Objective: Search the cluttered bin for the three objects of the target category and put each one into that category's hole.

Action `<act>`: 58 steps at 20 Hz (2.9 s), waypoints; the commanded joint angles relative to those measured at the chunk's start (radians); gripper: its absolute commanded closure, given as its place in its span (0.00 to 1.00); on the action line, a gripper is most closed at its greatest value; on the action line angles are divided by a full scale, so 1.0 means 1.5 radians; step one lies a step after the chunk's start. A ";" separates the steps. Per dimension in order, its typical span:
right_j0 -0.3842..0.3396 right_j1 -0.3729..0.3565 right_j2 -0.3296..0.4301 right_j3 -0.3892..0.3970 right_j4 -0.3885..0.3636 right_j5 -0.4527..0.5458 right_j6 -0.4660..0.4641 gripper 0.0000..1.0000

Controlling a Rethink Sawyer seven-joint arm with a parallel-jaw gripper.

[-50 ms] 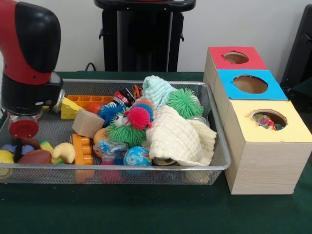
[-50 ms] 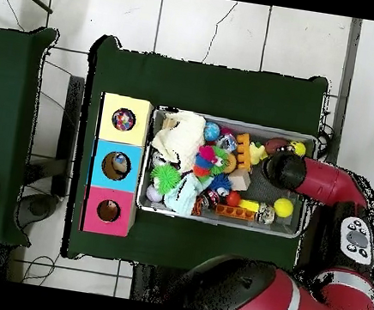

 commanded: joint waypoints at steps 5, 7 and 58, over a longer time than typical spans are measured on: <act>-0.098 0.026 0.181 -0.028 -0.012 0.070 -0.209 0.00; -0.099 0.021 0.186 -0.036 0.006 0.125 -0.197 0.00; 0.069 -0.121 0.087 0.085 0.144 0.327 0.057 0.00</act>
